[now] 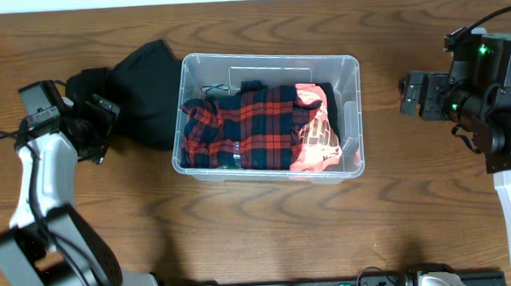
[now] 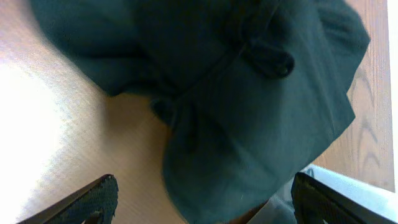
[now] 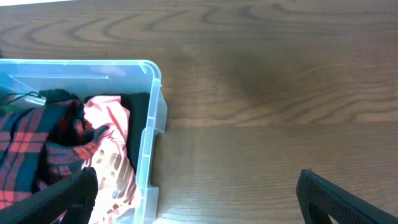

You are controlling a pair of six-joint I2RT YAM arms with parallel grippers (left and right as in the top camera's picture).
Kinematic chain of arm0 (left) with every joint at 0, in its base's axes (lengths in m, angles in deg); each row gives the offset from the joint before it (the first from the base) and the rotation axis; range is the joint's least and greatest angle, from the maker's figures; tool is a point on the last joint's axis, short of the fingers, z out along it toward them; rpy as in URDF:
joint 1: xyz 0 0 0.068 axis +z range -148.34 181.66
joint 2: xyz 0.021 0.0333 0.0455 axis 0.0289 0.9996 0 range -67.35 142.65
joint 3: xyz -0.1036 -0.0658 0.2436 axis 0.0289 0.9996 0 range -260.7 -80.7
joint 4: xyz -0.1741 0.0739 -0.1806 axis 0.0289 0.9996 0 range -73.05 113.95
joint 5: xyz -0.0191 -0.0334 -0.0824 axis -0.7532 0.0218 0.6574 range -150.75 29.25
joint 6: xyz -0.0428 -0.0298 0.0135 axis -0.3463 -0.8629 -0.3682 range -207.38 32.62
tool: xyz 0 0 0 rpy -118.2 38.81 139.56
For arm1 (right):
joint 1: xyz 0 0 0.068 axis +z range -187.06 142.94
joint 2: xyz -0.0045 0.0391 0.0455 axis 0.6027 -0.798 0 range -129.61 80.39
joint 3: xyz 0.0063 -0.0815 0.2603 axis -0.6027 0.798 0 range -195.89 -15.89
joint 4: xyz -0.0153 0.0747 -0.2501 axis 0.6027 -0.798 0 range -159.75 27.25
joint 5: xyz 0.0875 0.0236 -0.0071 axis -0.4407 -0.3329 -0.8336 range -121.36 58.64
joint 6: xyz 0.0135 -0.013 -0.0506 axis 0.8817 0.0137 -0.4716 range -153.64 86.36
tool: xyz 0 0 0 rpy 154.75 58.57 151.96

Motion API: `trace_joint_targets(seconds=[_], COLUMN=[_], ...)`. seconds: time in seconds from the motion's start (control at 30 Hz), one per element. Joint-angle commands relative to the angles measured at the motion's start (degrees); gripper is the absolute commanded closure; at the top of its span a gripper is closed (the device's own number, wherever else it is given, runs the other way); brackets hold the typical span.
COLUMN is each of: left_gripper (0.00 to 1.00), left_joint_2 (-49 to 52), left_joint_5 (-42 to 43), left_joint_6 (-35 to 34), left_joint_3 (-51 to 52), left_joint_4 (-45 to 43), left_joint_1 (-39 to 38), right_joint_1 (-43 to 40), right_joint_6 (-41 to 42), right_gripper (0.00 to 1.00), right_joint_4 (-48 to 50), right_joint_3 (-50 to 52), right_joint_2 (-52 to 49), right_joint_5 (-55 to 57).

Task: Pack container
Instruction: 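Grasp the black garment with the left gripper and lift it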

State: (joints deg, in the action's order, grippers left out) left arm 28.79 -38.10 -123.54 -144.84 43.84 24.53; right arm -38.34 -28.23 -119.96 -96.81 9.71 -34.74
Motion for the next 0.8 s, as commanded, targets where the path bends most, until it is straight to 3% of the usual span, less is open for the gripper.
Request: trace_joint_targets(seconds=[0.0,0.43,0.5,0.6,0.77], left_gripper=[0.11,0.12,0.25,0.59,0.92], left_joint_2=[3.69,14.56,14.78,14.64,14.27], left_joint_5=[5.31,8.83,9.73,10.95,12.13], left_joint_6=[-2.05,-7.26,-7.69,-7.69,-8.46], left_joint_3=[0.31,0.28,0.28,0.26,0.26], left_joint_4=[-2.99,-16.02,-18.27,-21.64,-22.95], left_joint_1=[0.09,-2.64,-3.26,-3.69,-3.61], right_joint_1=[-0.20,-0.20,-0.20,-0.20,-0.20], right_joint_6=[-0.35,-0.37,-0.37,-0.37,-0.37], right_gripper=[0.01,0.01,0.01,0.01,0.01], right_joint_4=[-0.02,0.22,0.20,0.17,0.17], right_joint_3=[0.07,0.07,0.07,0.07,0.07], right_joint_2=[-0.48,-0.59,-0.59,-0.59,-0.59], right_joint_5=[0.15,0.15,0.15,0.15,0.15])
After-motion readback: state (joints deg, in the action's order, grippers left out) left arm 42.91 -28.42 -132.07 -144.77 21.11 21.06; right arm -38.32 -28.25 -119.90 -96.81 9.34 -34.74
